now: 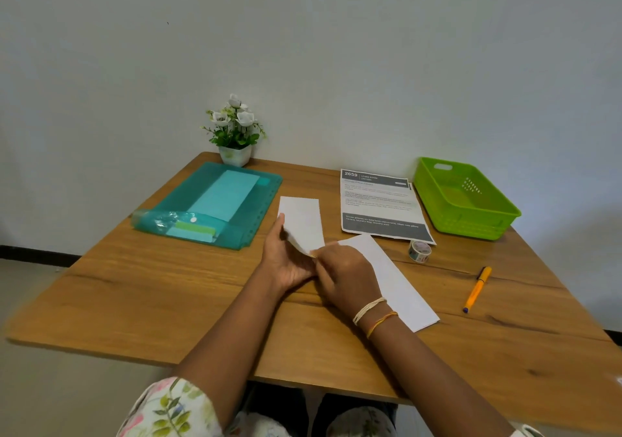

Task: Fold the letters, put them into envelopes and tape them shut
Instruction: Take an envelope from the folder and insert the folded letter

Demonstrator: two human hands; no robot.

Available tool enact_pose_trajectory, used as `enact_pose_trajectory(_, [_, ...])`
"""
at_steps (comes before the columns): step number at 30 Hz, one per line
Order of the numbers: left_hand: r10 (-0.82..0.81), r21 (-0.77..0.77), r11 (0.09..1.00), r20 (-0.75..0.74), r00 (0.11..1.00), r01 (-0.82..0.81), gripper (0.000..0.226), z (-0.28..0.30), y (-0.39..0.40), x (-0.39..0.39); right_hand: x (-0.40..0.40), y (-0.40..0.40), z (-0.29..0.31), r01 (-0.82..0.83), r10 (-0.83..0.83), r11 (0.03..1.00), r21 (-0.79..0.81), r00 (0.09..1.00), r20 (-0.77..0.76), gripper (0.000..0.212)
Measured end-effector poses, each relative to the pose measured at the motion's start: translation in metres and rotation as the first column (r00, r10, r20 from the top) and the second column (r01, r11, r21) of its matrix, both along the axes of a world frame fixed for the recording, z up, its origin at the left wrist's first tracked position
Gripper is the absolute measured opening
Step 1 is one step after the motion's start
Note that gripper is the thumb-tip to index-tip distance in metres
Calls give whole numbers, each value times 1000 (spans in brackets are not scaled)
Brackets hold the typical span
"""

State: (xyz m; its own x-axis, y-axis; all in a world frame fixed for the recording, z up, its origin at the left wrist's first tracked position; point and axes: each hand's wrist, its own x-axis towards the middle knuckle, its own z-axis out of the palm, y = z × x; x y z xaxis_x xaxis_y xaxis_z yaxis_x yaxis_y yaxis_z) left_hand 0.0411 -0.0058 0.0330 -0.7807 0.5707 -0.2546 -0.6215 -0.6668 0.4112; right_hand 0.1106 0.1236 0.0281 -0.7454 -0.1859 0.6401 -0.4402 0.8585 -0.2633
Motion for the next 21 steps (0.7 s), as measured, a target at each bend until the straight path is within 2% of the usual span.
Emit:
enact_pose_trajectory(2, [44, 40, 998, 28, 999, -45, 65, -5, 2, -2, 3, 1, 0, -30, 31, 999, -27, 999, 38, 23])
enact_pose_trajectory(4, [63, 36, 997, 23, 998, -63, 61, -11, 0, -4, 4, 1, 3, -29, 44, 990, -138, 993, 108, 29])
enact_pose_trajectory(7, [67, 42, 997, 11, 998, -67, 57, -15, -4, -7, -2, -1, 8, 10, 28, 967, -255, 989, 145, 23])
enact_pose_trajectory(14, [149, -56, 987, 10, 989, -148, 47, -19, -2, -11, -13, -8, 12, 10, 32, 985, -173, 970, 242, 36])
enact_pose_trajectory(18, [152, -61, 987, 11, 988, -151, 45, -20, -2, -11, -12, -11, 11, 25, 5, 991, -133, 975, 223, 33])
enact_pose_trajectory(21, [136, -63, 989, -15, 991, -137, 46, -20, -1, -10, -12, -13, 13, 55, -47, 997, -44, 986, 161, 28])
